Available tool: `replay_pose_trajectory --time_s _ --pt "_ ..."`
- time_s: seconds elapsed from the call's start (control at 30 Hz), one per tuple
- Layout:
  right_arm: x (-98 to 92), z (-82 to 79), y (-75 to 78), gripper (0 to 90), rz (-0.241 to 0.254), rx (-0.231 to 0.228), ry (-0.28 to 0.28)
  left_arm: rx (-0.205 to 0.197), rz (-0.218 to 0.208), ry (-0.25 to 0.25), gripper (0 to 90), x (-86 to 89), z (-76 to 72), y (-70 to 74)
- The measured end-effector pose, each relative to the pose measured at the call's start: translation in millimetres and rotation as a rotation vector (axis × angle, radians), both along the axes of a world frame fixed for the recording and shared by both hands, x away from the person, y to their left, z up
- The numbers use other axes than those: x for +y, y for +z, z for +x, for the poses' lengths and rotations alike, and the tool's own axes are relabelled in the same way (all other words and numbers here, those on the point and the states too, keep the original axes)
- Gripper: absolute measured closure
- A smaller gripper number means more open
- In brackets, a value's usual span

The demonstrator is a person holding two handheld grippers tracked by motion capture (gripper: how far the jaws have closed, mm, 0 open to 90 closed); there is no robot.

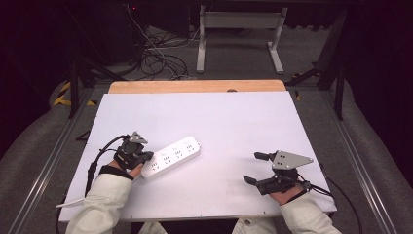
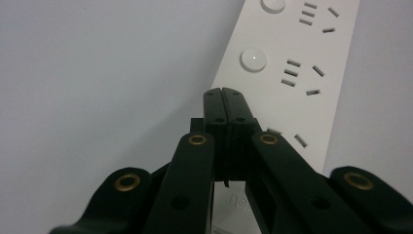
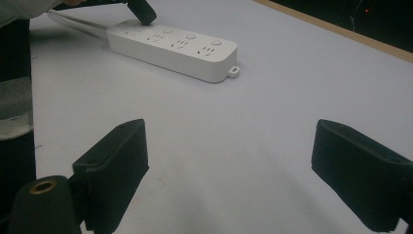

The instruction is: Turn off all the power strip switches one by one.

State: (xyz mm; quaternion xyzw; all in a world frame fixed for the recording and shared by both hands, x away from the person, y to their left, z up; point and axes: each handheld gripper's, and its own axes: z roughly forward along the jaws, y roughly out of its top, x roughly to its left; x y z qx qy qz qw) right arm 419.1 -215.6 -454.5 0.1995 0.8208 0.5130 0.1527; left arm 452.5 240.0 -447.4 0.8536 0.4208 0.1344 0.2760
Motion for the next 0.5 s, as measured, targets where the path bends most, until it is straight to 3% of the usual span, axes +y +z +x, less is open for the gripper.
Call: replay_pose_trajectory --time_s 0.1,0.5 --pt "-0.2 -0.3 0.2 13.5 0.001 -0.001 0.0 -0.017 0.022 0.002 90.0 -2.7 -2.3 0.0" --pt "0.5 0.4 -0.8 13.5 -0.005 0.004 -0.001 -0.016 0.009 -0.005 90.0 -2.9 -3.3 -2.0"
